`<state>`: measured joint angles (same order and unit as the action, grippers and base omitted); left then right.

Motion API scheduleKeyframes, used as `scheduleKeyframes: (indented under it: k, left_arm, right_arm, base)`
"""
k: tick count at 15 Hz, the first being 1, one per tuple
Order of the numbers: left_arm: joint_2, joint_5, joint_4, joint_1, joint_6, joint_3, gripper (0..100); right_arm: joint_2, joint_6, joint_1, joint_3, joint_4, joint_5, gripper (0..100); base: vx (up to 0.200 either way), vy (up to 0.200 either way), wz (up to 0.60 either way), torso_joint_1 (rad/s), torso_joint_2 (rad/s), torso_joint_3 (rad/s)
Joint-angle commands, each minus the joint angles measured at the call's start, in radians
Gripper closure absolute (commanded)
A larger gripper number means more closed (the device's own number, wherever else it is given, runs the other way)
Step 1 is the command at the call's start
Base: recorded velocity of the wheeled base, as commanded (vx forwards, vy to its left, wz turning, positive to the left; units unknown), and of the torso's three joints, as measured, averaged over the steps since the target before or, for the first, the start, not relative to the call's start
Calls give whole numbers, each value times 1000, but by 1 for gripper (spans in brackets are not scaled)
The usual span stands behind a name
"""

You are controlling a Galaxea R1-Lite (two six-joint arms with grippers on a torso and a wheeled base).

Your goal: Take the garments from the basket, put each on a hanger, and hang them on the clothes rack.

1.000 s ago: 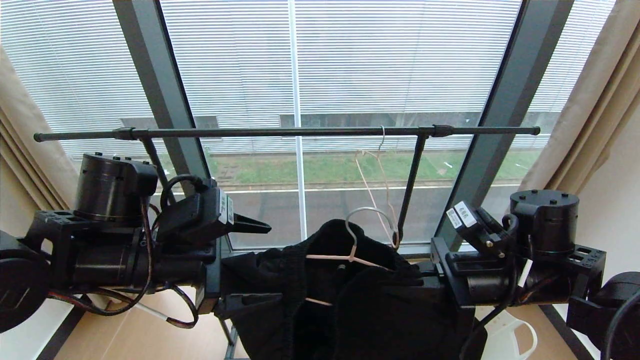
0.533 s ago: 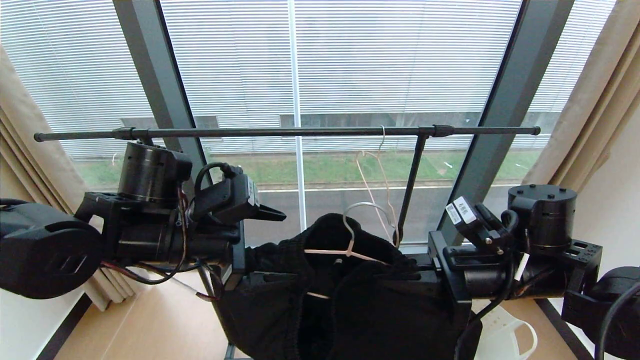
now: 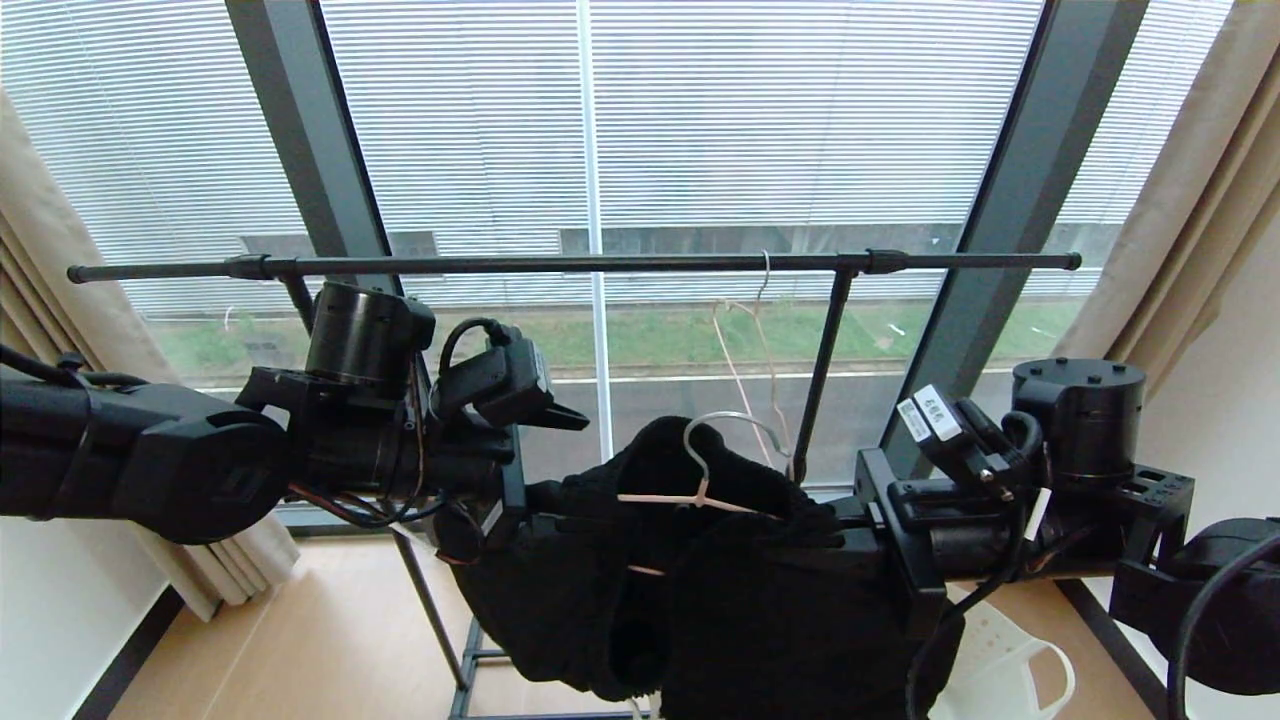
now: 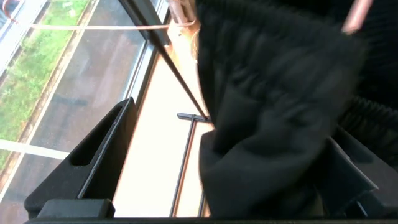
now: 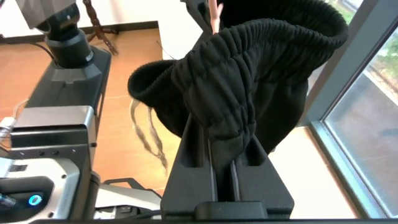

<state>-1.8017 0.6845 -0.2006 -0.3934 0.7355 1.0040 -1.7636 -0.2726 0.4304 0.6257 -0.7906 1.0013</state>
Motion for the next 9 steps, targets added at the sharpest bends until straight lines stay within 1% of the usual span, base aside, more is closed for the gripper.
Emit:
scheduleKeyframes:
  k: [1,4,5,7,8,9]
  left_arm:
    - [-2,0,0,21,1,-12,0]
    - [15,1,0,25,1,-30,0]
    - [30,1,0,19,2,-50,0]
    - [30,1,0,10,2,-55,0]
    - [35,1,0,7,2,-58,100]
    - [42,1,0,7,2,-65,100]
  right_arm:
    - [0,-4,-2,-1,-1,2,100]
    - [0,-4,-9,0,-1,5,100]
    - [1,-4,-9,0,-1,19,100]
    - [1,-5,-9,-1,-1,20,100]
    - [1,-4,-9,-1,-1,20,100]
    - [1,-4,-9,-1,-1,20,100]
  base:
    - [0,0,0,0,0,0]
    - [0,0,0,0,0,0]
    - [0,0,0,0,0,0]
    - [0,0,0,0,0,0]
    - [0,0,0,0,0,0]
    - [0,0,0,0,0,0]
